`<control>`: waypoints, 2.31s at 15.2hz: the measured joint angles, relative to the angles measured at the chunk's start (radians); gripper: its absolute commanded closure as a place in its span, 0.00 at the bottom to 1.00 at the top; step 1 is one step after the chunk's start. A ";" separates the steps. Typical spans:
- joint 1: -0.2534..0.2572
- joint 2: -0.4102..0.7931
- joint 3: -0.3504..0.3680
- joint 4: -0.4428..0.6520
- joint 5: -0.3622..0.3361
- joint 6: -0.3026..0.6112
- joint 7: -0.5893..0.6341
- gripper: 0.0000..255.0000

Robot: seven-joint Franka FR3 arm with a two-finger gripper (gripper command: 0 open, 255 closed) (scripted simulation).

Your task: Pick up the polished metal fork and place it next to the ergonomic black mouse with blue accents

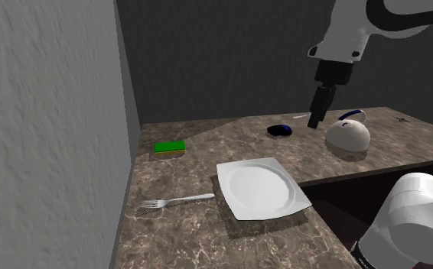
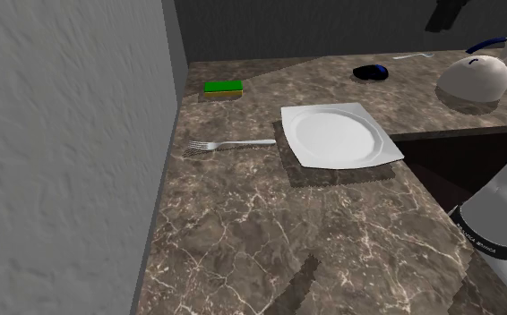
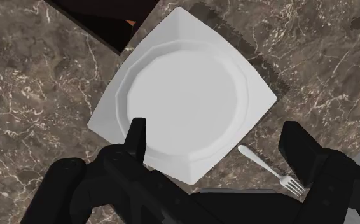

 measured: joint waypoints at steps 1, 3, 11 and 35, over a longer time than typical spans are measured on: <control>0.000 0.000 0.000 0.000 0.000 0.000 0.000 0.00; 0.010 0.026 0.011 -0.003 0.005 0.032 -0.006 0.00; 0.073 0.218 0.087 -0.014 0.031 0.250 -0.047 0.00; 0.238 1.010 0.303 0.396 -0.124 0.669 -0.057 0.00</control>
